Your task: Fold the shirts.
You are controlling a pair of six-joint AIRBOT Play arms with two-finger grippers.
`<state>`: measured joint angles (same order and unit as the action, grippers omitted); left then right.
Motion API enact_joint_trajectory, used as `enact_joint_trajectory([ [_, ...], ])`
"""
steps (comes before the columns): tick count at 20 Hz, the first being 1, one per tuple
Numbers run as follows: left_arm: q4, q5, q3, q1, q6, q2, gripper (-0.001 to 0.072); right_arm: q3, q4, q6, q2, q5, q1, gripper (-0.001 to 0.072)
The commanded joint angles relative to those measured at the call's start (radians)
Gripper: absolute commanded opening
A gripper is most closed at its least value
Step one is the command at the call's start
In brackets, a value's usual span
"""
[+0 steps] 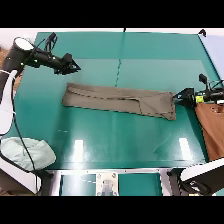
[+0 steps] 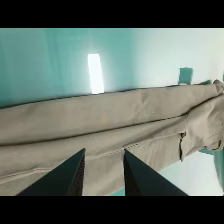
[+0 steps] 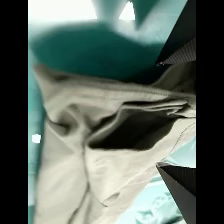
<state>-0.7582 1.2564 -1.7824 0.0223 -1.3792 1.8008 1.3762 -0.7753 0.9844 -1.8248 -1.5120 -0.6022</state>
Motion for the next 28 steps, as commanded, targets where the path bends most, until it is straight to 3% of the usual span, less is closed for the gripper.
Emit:
enact_joint_trajectory([
  [1, 0.0, -0.006, -0.001, 0.0, 0.0, 0.001, 0.0293, -0.034, -0.01, -0.021, -0.003, 0.024, 0.041, 0.0693],
  [8, -0.001, 0.006, -0.001, -0.009, 0.001, 0.001, 0.0293, -0.036, -0.037, -0.008, -0.051, 0.135, 0.079, 0.0689],
  [9, -0.002, 0.003, -0.001, -0.017, 0.002, 0.002, 0.0293, -0.037, -0.037, -0.002, -0.056, 0.134, 0.089, 0.0651],
  [10, -0.003, -0.005, 0.0, -0.031, 0.007, 0.002, 0.0293, -0.038, -0.037, 0.002, -0.061, 0.134, 0.103, 0.0514],
  [12, -0.005, -0.04, 0.013, -0.072, 0.036, 0.003, 0.0293, -0.038, -0.037, 0.003, -0.063, 0.133, 0.131, 0.0163],
  [13, -0.005, -0.056, 0.021, -0.097, 0.046, 0.005, 0.0292, -0.033, -0.037, 0.006, -0.063, 0.132, 0.143, 0.003],
  [14, -0.005, -0.072, 0.026, -0.122, 0.055, 0.007, 0.0266, -0.02, -0.038, 0.007, -0.063, 0.13, 0.152, 0.0025],
  [15, -0.003, -0.084, 0.027, -0.151, 0.074, 0.015, 0.0086, -0.001, -0.037, 0.011, -0.061, 0.123, 0.156, 0.0024],
  [16, -0.005, -0.097, 0.027, -0.178, 0.095, 0.024, 0.0035, 0.029, -0.037, 0.029, -0.06, 0.104, 0.161, 0.0023],
  [24, -0.018, -0.331, 0.025, -0.491, 0.105, 0.219, 0.0023, 0.328, -0.037, 0.201, 0.078, -0.179, 0.257, 0.0023],
  [28, -0.017, -0.41, 0.019, -0.581, 0.089, 0.293, 0.0023, 0.501, -0.036, 0.293, 0.151, -0.263, 0.337, 0.0023],
])
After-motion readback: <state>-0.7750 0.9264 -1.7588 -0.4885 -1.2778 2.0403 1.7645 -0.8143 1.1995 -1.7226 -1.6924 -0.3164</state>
